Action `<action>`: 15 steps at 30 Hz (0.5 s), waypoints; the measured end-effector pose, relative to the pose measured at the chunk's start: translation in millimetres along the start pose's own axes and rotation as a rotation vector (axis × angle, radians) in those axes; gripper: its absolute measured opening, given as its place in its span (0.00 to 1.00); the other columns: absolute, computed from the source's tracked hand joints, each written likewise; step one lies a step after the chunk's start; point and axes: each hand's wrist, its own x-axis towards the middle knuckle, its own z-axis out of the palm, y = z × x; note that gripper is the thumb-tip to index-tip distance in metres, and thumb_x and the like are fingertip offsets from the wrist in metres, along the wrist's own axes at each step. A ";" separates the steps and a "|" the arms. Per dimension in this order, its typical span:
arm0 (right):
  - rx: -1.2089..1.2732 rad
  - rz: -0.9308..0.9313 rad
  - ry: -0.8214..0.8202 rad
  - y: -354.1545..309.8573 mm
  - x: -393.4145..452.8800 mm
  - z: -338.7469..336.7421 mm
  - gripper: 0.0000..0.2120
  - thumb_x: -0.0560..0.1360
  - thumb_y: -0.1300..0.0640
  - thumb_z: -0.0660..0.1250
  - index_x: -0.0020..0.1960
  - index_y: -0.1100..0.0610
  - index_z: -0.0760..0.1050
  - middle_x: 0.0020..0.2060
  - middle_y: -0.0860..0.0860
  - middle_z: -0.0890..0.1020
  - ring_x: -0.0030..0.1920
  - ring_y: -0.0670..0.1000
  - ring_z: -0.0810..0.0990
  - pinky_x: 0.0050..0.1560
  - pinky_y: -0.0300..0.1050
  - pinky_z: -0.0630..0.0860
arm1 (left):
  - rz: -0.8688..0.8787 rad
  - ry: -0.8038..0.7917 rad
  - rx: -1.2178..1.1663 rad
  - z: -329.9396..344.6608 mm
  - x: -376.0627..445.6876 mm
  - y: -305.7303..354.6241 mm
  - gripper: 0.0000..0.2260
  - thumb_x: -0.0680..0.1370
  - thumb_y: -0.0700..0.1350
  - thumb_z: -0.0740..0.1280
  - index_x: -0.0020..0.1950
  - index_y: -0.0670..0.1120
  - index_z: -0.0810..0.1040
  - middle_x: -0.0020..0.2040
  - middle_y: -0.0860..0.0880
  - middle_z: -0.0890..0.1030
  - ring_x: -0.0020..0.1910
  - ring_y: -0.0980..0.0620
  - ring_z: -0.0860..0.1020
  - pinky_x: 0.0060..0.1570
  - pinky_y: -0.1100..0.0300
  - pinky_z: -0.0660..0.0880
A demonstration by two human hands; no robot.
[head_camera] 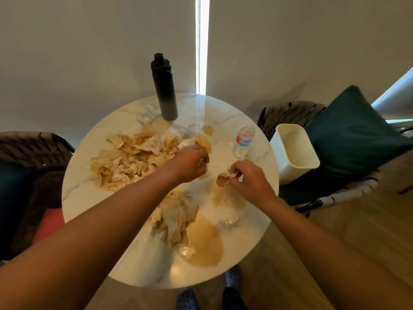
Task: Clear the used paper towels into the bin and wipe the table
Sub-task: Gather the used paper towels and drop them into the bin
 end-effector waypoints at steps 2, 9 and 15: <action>-0.008 0.022 0.002 2.7 -5.7 -1.8 0.06 0.73 0.61 0.73 0.46 0.55 0.78 0.41 0.50 0.79 0.41 0.49 0.77 0.43 0.51 0.78 | 0.003 -0.014 -0.023 2.7 -1.4 3.0 0.11 0.76 0.45 0.70 0.58 0.49 0.81 0.57 0.48 0.77 0.53 0.48 0.77 0.48 0.61 0.70; -0.033 0.011 0.048 2.4 -11.6 -16.6 0.05 0.72 0.63 0.74 0.46 0.58 0.78 0.42 0.51 0.80 0.40 0.49 0.76 0.41 0.43 0.75 | 0.055 -0.063 -0.013 7.3 2.4 11.8 0.10 0.76 0.46 0.69 0.58 0.50 0.80 0.55 0.49 0.77 0.52 0.49 0.77 0.51 0.54 0.77; -0.060 0.066 0.111 20.0 -6.6 -55.4 0.06 0.73 0.61 0.74 0.48 0.57 0.79 0.43 0.50 0.80 0.42 0.46 0.76 0.44 0.41 0.76 | 0.097 -0.103 -0.005 8.5 35.8 43.2 0.12 0.77 0.47 0.69 0.60 0.49 0.80 0.56 0.48 0.77 0.53 0.48 0.77 0.53 0.54 0.76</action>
